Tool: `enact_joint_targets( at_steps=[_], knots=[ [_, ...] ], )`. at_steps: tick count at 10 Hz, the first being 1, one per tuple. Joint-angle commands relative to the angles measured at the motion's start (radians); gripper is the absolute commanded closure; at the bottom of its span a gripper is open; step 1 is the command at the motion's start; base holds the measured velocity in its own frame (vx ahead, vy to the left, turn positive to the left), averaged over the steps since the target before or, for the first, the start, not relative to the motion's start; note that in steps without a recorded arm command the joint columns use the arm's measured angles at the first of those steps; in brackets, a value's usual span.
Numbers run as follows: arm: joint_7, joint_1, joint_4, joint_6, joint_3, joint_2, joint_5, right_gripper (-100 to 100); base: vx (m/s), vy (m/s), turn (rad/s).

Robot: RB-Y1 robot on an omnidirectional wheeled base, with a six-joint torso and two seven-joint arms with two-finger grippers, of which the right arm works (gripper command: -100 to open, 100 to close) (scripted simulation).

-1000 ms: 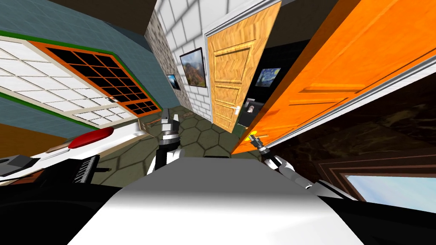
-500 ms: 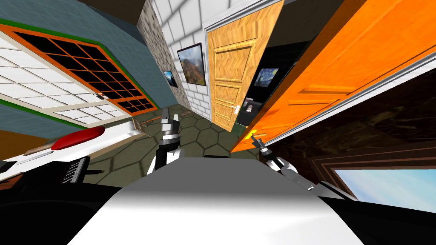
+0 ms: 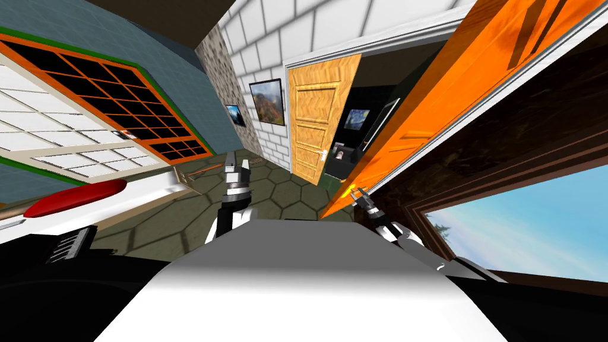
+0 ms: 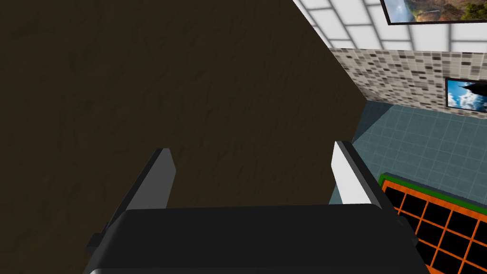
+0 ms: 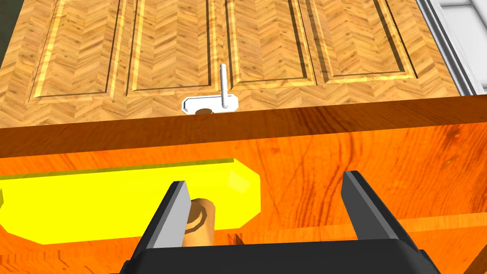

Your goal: Pull the door open

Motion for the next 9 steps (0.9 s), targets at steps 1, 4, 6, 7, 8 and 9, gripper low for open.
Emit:
enact_joint_targets(
  at_steps=[1, 4, 6, 7, 8, 9],
  knots=[
    [-0.003, 0.012, 0.018, 0.028, -0.014, -0.021, -0.012, -100, -0.047, -0.018, -0.066],
    [-0.006, 0.016, 0.023, 0.033, -0.020, -0.028, -0.017, -100, -0.032, -0.014, -0.043],
    [-0.012, 0.013, 0.000, 0.011, -0.005, -0.012, -0.008, -100, -0.012, 0.015, 0.002],
    [0.016, -0.002, 0.005, 0.005, -0.015, 0.012, 0.002, -100, -0.018, -0.056, 0.028],
    [0.031, -0.009, 0.010, 0.007, -0.021, 0.024, 0.008, -100, 0.003, -0.121, 0.082],
    [0.039, -0.012, 0.013, 0.008, -0.023, 0.030, 0.011, -100, 0.019, -0.135, 0.077]
  ],
)
